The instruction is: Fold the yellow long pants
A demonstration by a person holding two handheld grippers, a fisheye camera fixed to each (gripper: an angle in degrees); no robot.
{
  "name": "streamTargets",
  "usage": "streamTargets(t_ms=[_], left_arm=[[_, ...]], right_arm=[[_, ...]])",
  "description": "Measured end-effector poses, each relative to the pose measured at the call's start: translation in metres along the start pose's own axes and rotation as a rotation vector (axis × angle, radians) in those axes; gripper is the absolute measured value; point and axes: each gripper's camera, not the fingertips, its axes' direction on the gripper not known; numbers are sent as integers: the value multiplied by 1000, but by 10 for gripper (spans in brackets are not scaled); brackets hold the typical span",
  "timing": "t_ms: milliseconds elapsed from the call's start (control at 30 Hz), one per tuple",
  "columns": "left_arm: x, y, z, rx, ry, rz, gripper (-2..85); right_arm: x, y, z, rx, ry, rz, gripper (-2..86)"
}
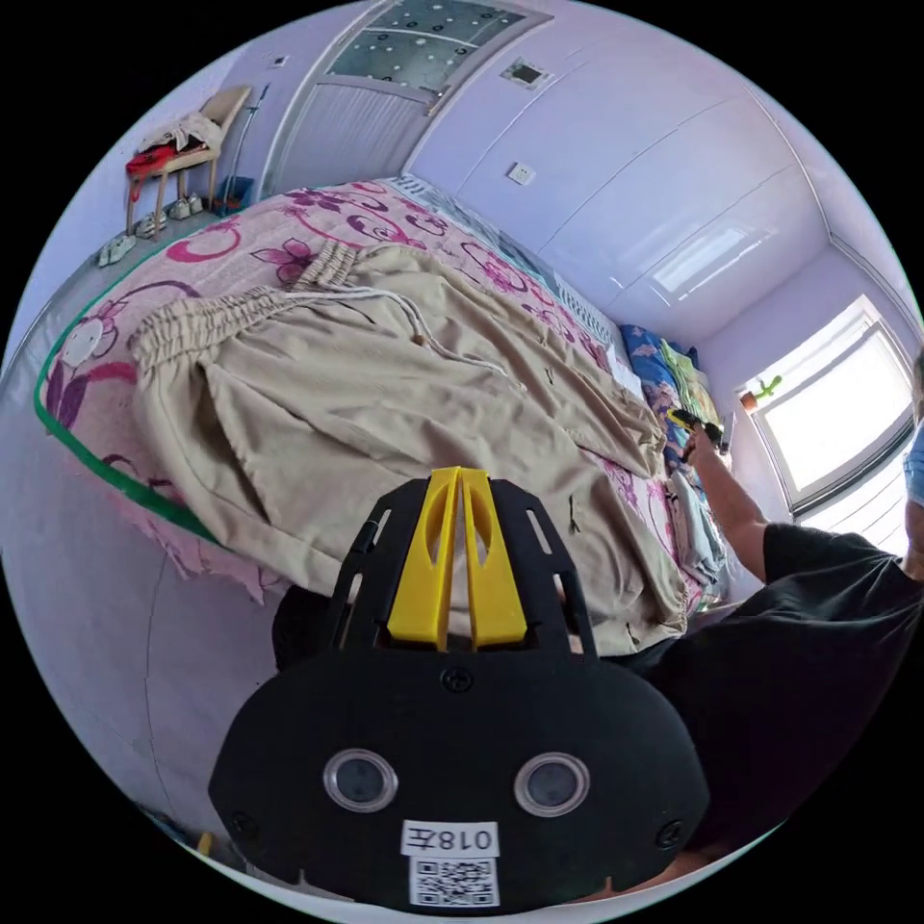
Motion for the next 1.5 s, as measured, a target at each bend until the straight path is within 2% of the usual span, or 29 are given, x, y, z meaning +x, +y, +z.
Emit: streamTargets(t_ms=[200,333,467,667,767,967,1100,1367,1500], left_arm=[[-58,63,-52,236,-37,-119,4],[-93,96,-72,330,-71,-213,50],[-133,119,-77,378,-107,-306,86],[-179,116,-54,307,-149,-362,138],[-198,112,-39,277,-84,-378,146],[-215,111,-4,198,28,-362,139],[-224,115,16,176,104,-370,136],[-231,124,30,180,141,-357,134],[-234,126,45,158,144,-354,133]], right_arm=[[54,138,-58,45,-389,-74,-1],[102,254,-97,13,-552,23,5],[146,352,-129,-4,-498,209,30],[207,449,-135,-64,-305,556,85],[225,474,-119,-132,-283,645,105],[240,476,-86,-153,-417,666,118],[250,473,-65,-194,-426,674,124],[264,466,-43,-147,-525,672,123],[265,462,-23,-184,-518,660,124]])
